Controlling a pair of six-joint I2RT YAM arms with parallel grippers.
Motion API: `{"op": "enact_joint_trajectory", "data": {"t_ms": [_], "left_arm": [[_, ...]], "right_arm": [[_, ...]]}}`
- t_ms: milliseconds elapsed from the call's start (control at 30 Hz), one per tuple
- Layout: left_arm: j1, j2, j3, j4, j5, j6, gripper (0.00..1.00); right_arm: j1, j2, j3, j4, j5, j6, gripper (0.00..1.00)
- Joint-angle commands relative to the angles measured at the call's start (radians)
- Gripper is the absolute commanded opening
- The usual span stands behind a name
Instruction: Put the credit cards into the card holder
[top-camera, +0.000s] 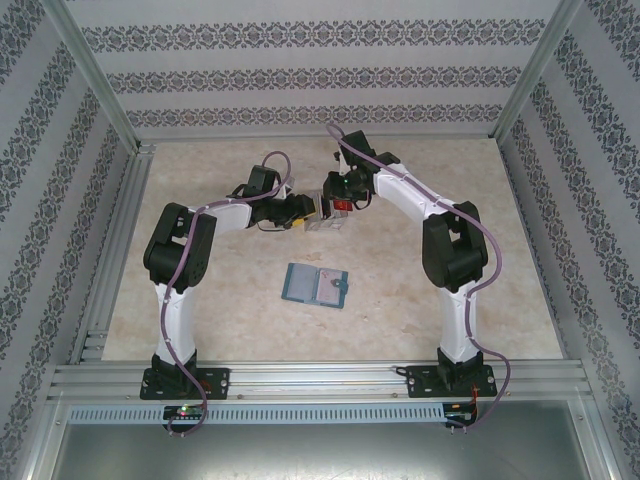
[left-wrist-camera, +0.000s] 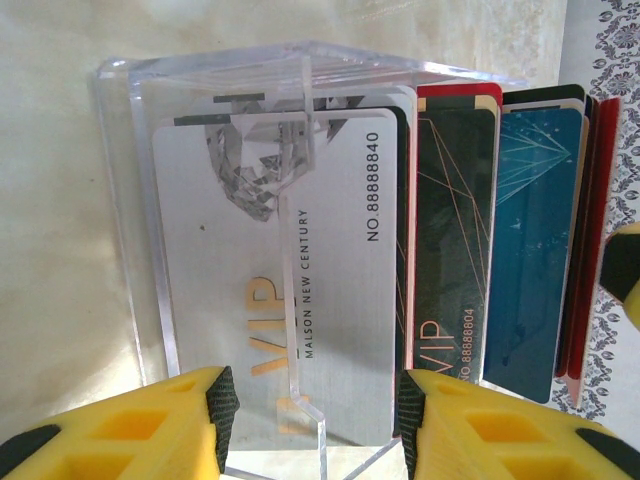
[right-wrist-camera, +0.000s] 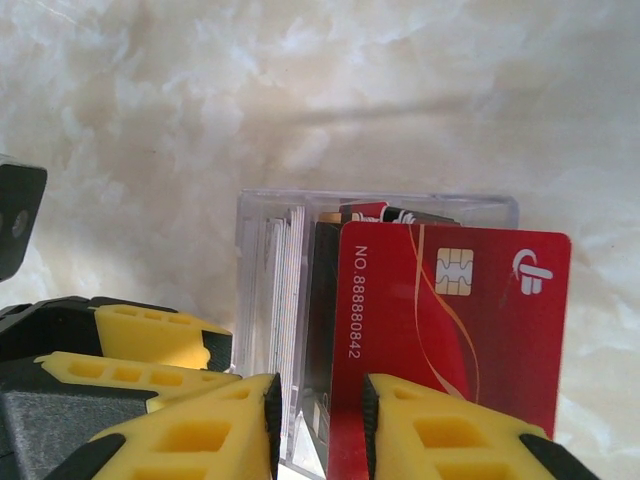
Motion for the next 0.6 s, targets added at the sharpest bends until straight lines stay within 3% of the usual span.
{"op": "enact_joint_trajectory", "data": {"t_ms": [0, 567], "left_arm": [[-0.023, 0.01, 0.017, 0.025, 0.014, -0.013, 0.49], [-0.024, 0.008, 0.019, 0.028, 0.017, -0.016, 0.49]], "right_arm": [[-0.013, -0.009, -0.015, -0.006, 0.002, -0.012, 0.3], [-0.001, 0.066, 0.018, -0.025, -0.051, -0.008, 0.3]]}}
